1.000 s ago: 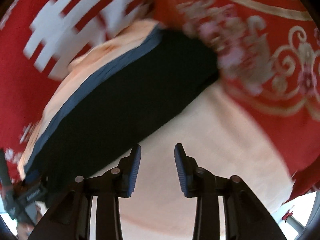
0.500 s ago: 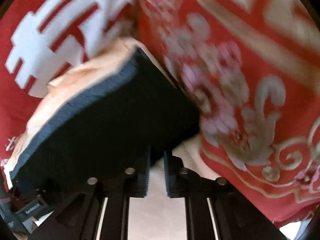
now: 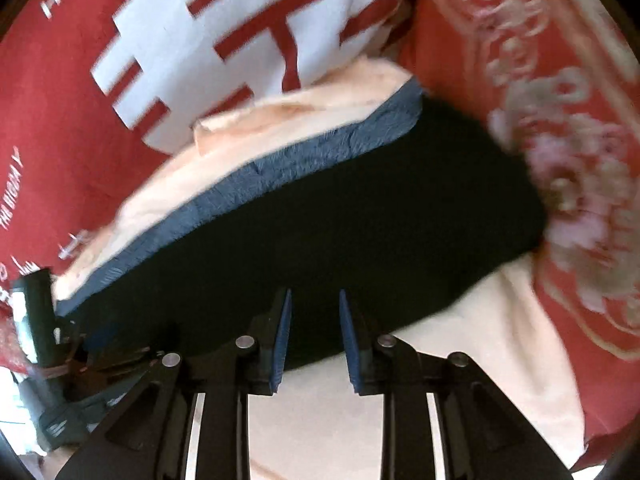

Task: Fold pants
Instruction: 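Lift and fold the trousers end with the right gripper toward the left gripper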

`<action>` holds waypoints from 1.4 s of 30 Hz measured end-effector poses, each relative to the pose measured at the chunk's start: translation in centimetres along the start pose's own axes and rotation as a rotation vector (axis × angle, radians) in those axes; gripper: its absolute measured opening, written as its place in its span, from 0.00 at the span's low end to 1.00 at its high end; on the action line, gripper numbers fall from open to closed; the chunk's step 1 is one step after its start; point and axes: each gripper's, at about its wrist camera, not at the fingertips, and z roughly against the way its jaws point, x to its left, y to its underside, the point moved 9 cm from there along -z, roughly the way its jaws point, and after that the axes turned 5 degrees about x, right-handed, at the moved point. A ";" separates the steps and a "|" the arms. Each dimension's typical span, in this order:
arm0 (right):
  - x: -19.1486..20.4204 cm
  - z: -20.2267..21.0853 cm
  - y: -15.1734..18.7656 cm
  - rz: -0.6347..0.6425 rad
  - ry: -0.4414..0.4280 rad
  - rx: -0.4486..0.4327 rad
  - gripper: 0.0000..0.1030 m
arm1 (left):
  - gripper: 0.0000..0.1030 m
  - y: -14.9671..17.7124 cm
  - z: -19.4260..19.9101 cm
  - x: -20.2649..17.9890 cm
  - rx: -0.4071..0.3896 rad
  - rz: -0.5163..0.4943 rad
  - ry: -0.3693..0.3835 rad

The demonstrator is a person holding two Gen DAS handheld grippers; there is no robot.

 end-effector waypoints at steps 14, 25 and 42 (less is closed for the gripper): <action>-5.4 3.0 2.6 -0.299 -0.307 -0.036 0.34 | 1.00 0.2 0.2 -0.9 0.000 -0.004 -0.016; -5.8 0.8 3.6 -0.477 -0.440 -0.081 0.34 | 1.00 0.5 0.7 -1.0 -0.001 0.001 -0.029; -5.1 -0.6 -0.4 -0.497 -0.417 -0.219 0.36 | 1.00 0.6 1.0 -1.0 -0.006 -0.013 -0.001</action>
